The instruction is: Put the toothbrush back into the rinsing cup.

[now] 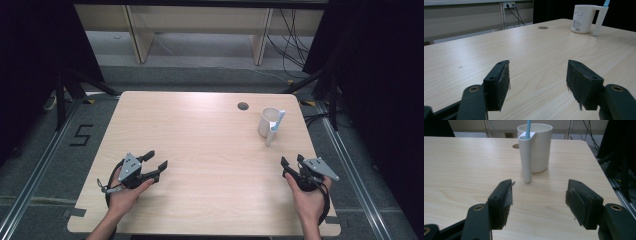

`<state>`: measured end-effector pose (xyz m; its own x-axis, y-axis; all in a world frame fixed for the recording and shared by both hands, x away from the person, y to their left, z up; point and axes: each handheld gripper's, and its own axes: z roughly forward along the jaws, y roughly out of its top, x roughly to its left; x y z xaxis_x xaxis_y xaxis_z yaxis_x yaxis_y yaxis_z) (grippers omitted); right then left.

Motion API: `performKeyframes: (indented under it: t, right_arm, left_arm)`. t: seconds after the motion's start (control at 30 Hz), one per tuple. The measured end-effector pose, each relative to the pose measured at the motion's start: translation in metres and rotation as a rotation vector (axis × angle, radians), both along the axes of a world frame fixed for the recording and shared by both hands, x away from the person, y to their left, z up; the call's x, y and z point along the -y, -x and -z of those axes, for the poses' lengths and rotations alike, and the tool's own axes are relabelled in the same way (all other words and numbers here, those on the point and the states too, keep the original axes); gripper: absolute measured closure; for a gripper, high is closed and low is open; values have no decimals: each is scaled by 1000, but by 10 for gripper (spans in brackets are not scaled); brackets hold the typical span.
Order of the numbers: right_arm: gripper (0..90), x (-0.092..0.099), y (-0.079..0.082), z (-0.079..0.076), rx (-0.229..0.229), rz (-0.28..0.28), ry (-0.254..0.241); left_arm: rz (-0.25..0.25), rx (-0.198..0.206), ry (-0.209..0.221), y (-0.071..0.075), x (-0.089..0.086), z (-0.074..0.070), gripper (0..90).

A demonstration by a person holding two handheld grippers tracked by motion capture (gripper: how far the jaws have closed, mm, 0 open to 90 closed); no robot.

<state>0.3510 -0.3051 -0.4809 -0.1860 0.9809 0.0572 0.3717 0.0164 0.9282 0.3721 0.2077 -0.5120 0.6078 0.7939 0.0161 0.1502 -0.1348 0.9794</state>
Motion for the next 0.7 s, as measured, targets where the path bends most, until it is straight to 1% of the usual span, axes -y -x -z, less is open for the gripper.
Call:
performKeyframes:
  t: [0.03, 0.07, 0.1, 0.13, 0.17, 0.23, 0.27, 0.3, 0.33, 0.37, 0.4, 0.43, 0.47, 0.5, 0.53, 0.57, 0.6, 0.63, 0.67, 0.7]
  right_arm:
    - [387, 2, 4, -1, -16, 13, 3]
    - [387, 4, 6, 1, 2, 9, -1]
    - [387, 5, 9, 1, -10, 15, -16]
    - [387, 8, 11, 1, -3, 36, 3]
    - [387, 10, 12, 2, 3, 30, -6]
    - [387, 14, 16, 3, 5, 43, -16]
    - [387, 17, 18, 4, 3, 59, -2]
    - [387, 18, 20, 5, -1, 54, -6]
    - [387, 19, 21, 6, -2, 53, -29]
    - [387, 19, 23, 6, -6, 71, -24]
    - [388, 23, 25, 8, 4, 59, -16]
    - [388, 23, 25, 8, 4, 59, -16]
    - [387, 23, 26, 9, 4, 66, -18]
    - [387, 24, 29, 9, -10, 78, -15]
    - [387, 26, 29, 12, 6, 69, -8]
    - [387, 26, 29, 12, 6, 69, -8]
    - [387, 26, 29, 12, -7, 77, -26]
    - [387, 27, 30, 13, -8, 73, -26]
    - [387, 29, 29, 14, 2, 73, -23]
    - [387, 30, 29, 14, -1, 64, -23]
  left_arm:
    - [-1, -1, 1, 0, 0, 0, 348]
    - [-1, -1, 1, 0, 0, 0, 348]
    - [0, 0, 2, 0, 0, 0, 348]
    - [0, -1, 2, 0, 0, 0, 348]
    - [0, -1, 1, 0, 1, 0, 348]
    - [0, 1, 0, 0, 1, 0, 348]
    - [-1, 0, 0, 0, 0, 0, 348]
    - [-1, 0, 2, 0, 0, 0, 348]
    - [-3, 0, 3, 0, 0, 0, 348]
    - [-3, 0, 3, 0, 0, 0, 348]
    - [-5, -2, 5, 0, 0, 0, 347]
    - [-5, -2, 5, 0, -1, 0, 347]
    - [9, 21, 17, -2, 0, 1, 347]
    - [8, 21, 18, -2, 0, 1, 347]
    - [10, 23, 20, -3, 0, 1, 347]
    - [10, 23, 22, -3, 0, 1, 347]
    - [10, 23, 23, -3, 0, 1, 346]
    - [10, 23, 23, -3, 0, 1, 346]
    - [10, 24, 23, -3, 0, 1, 346]
    - [9, 23, 24, -3, 0, 1, 346]
